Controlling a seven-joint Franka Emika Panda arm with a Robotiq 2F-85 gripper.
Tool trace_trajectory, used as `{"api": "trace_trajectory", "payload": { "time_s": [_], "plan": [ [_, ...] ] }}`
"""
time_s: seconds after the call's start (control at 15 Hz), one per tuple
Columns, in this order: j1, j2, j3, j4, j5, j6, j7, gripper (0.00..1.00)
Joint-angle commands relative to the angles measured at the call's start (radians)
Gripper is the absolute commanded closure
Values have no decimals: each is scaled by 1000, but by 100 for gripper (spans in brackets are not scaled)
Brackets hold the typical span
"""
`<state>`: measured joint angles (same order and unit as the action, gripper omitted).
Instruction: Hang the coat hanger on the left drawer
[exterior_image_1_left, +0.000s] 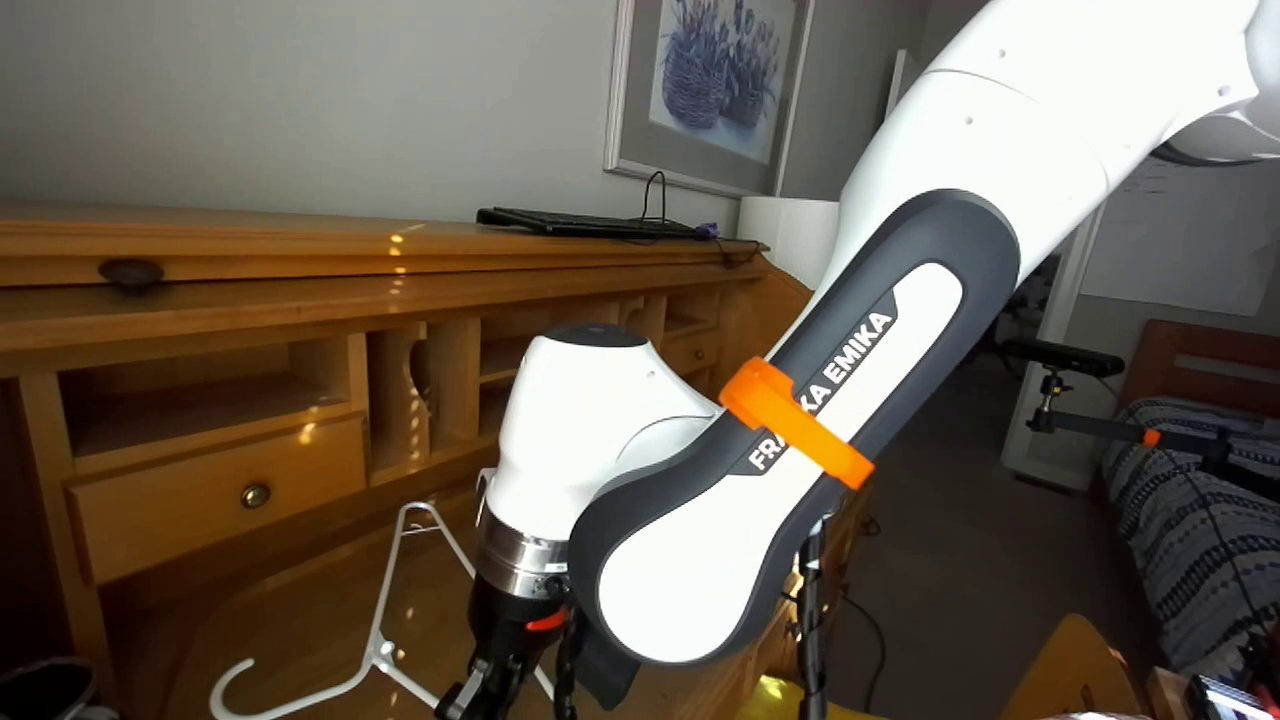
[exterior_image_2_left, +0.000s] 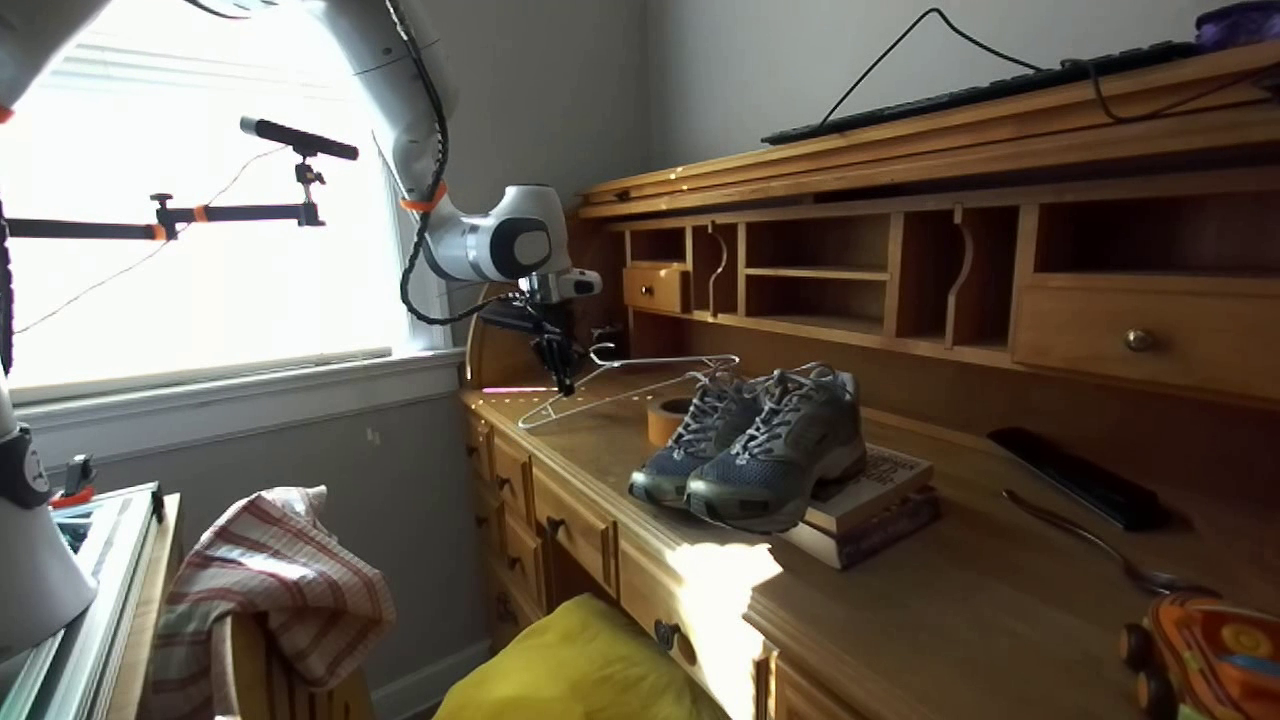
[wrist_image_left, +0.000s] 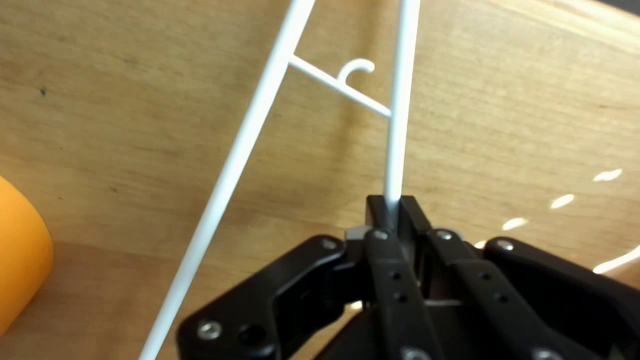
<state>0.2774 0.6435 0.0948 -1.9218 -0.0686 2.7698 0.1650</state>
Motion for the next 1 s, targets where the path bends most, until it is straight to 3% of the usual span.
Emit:
{"api": "trace_trajectory", "payload": {
  "time_s": [0.0,0.27,0.73,0.93],
  "plan": [
    [44,-43,-28,-64,1,94,50,98],
    [50,-49,-31,-93,34,198,90,98],
    [94,-24,-97,-117,112,429,145,98],
    [123,-15,-123,-113,167,456,158,98]
  ]
}}
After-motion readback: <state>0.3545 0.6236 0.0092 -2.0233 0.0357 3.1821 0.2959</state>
